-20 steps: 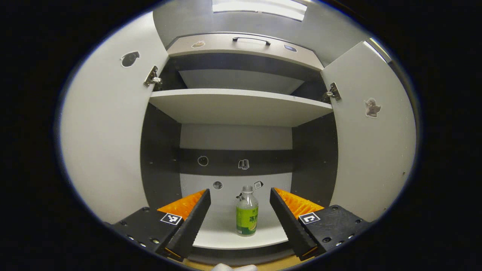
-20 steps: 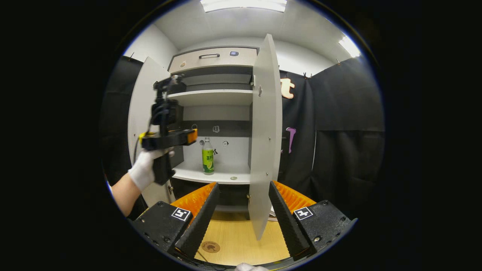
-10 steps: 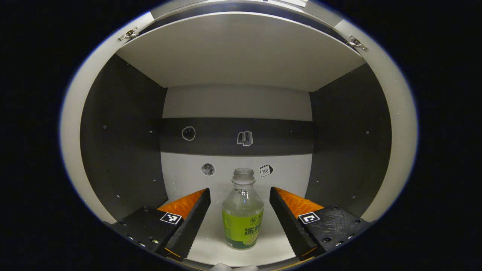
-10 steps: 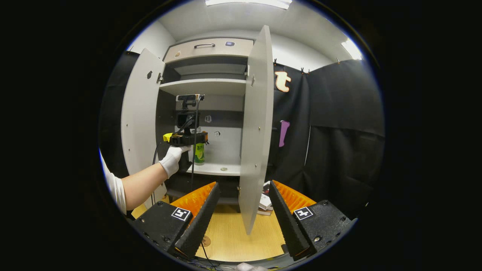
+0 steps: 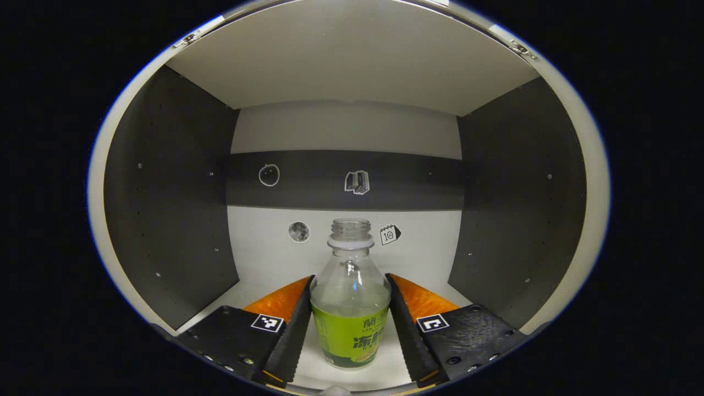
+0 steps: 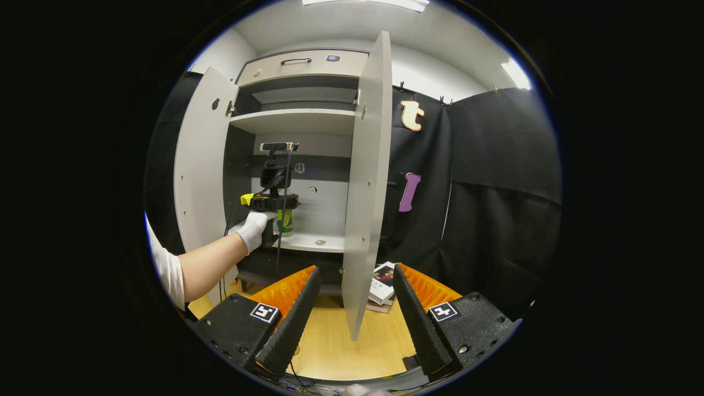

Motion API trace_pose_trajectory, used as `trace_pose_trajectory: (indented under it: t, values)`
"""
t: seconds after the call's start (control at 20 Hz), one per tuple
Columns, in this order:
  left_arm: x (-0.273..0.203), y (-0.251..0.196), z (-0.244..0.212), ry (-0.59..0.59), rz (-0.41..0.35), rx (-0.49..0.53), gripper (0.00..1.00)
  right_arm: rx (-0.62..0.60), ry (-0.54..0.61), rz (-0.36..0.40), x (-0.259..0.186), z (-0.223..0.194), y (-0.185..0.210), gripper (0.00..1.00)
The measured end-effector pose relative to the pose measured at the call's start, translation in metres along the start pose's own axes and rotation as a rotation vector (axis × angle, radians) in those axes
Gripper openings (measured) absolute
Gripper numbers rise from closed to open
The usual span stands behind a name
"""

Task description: Grasp the bottle in the cabinet with the left hand and place it on the coaster, then close the right door with the right hand and the left door with the left hand.

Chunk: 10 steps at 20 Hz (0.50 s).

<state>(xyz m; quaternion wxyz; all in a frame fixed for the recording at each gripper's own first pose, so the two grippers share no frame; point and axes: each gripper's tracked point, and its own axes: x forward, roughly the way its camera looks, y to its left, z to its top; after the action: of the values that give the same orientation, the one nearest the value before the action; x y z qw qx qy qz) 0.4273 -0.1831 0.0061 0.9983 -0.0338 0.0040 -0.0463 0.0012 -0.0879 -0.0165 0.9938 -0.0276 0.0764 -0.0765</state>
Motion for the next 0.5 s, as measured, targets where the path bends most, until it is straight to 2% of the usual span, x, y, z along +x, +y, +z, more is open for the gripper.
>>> trace_pose_trajectory:
  t: [0.15,0.2,0.25,0.3,0.35,0.5]
  values:
    - [-0.051,-0.002,0.030,-0.084,-0.043,0.031,0.72,0.016,-0.007,0.012,-0.005,-0.002,0.006,0.82]
    - [-0.070,-0.003,0.037,-0.106,-0.057,0.047,0.75,0.017,-0.005,0.013,-0.006,-0.003,0.008,0.82]
    - [-0.089,-0.003,0.041,-0.121,-0.071,0.067,0.72,0.019,-0.002,0.018,-0.009,-0.006,0.010,0.82]
    - [-0.110,0.000,0.044,-0.138,-0.068,0.079,0.75,0.026,0.001,0.029,-0.011,-0.008,0.015,0.82]
    - [-0.129,-0.001,0.044,-0.154,-0.071,0.082,0.72,0.032,0.003,0.035,-0.015,-0.010,0.019,0.82]
    - [-0.184,0.002,0.036,-0.180,-0.101,0.068,0.72,0.034,0.010,0.032,-0.022,-0.018,0.024,0.82]
